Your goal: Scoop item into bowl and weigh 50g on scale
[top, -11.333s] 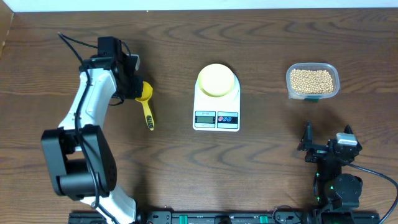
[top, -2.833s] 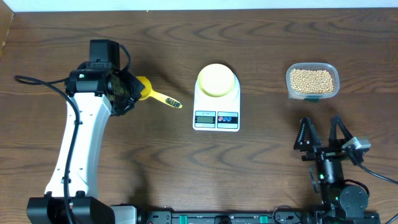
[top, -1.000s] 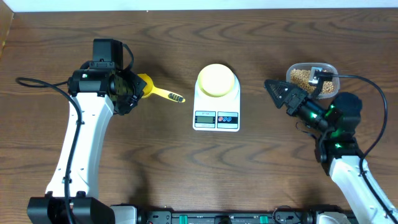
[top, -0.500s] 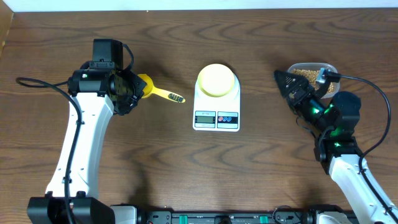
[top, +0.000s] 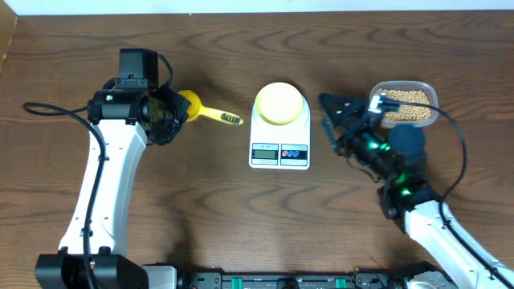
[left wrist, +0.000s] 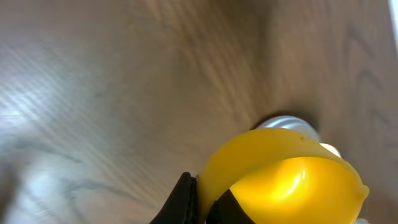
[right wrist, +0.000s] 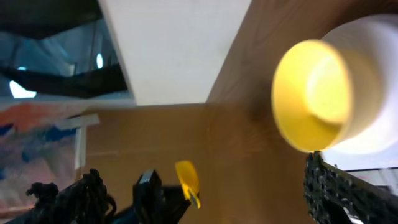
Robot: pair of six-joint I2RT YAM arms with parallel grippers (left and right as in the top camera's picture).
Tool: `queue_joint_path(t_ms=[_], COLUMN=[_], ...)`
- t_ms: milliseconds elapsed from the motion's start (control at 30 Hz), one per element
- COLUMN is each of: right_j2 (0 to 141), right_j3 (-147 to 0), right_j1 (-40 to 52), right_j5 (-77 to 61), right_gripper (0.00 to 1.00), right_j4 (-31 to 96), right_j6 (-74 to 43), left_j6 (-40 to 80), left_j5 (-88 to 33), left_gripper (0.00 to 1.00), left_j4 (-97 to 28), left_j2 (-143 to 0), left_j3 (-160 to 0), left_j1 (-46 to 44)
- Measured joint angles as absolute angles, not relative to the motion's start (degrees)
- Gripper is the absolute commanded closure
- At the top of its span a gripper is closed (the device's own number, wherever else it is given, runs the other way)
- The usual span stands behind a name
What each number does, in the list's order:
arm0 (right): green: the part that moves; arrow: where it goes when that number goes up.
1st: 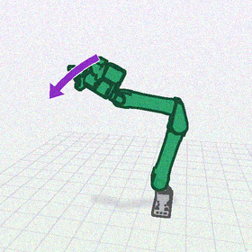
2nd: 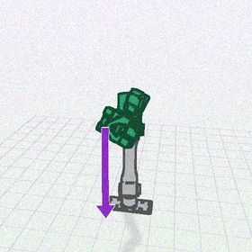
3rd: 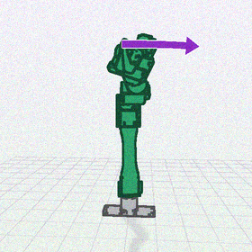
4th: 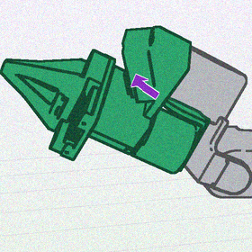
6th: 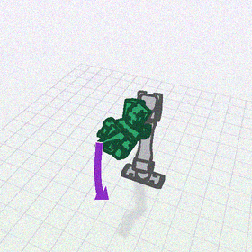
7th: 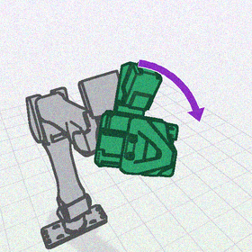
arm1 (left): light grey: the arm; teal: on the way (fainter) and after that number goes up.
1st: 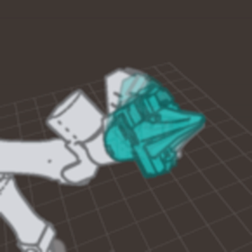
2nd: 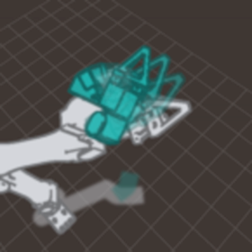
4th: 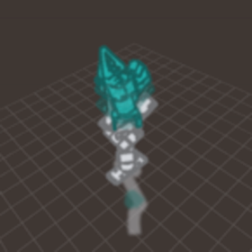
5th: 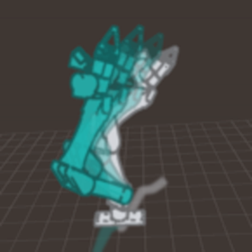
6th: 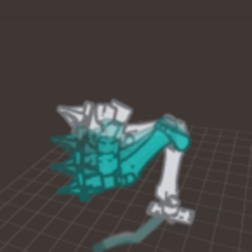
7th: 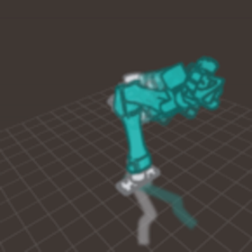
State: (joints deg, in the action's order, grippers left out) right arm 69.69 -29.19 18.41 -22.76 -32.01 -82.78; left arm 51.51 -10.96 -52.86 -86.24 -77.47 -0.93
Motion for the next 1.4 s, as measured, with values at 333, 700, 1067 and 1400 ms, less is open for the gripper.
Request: queue_joint_path(t_ms=[333, 700, 1067, 1400], right_j2=[69.69, 69.71, 69.71, 71.0], right_j3=[-29.19, -29.21, -30.48, -34.2], right_j1=[21.15, 21.15, 21.15, 21.15], right_j5=[-16.29, -15.35, -17.41, -19.22], right_gripper=[0.04, 0.01, 0.01, 0.01], right_j4=[-34.68, -37.32, -39.44, -35.4], right_j6=[-83.61, -79.09, -69.3, -63.77], left_j6=[55.64, 58.54, 58.52, 58.5], left_j5=[-13.26, -16.84, -17.72, -17.72], left_gripper=[0.92, 0.92, 0.92, 0.92], left_j4=[-43.92, -45.91, -45.1, -44.86], left_j2=[-86.24, -86.24, -86.24, -86.24], left_j3=[-77.47, -77.45, -77.47, -77.45], left_j1=[-0.97, -1.67, -5.8, -6.15])
